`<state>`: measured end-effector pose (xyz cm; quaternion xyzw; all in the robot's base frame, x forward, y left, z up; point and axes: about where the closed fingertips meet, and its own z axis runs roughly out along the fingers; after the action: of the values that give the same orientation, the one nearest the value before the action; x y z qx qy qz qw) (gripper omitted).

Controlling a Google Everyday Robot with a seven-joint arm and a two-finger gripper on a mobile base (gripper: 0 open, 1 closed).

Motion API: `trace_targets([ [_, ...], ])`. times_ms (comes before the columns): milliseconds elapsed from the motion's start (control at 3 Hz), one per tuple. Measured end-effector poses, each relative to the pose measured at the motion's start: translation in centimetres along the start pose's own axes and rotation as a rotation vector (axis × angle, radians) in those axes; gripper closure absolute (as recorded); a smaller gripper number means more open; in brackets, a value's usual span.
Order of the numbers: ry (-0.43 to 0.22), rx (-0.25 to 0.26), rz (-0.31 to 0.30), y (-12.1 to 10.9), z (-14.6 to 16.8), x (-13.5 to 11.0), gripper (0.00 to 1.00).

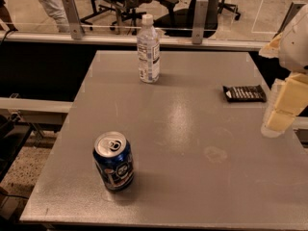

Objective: Pick rxbar chocolate

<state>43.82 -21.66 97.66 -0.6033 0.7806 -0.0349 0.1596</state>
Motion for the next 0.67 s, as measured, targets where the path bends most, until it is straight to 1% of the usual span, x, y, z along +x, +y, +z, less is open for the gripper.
trace_targets([
  [333,-0.001,0.002,0.0,-0.1,0.0,0.0,0.0],
  [667,-0.028,0.014,0.017,-2.0,0.7,0.4,0.0],
])
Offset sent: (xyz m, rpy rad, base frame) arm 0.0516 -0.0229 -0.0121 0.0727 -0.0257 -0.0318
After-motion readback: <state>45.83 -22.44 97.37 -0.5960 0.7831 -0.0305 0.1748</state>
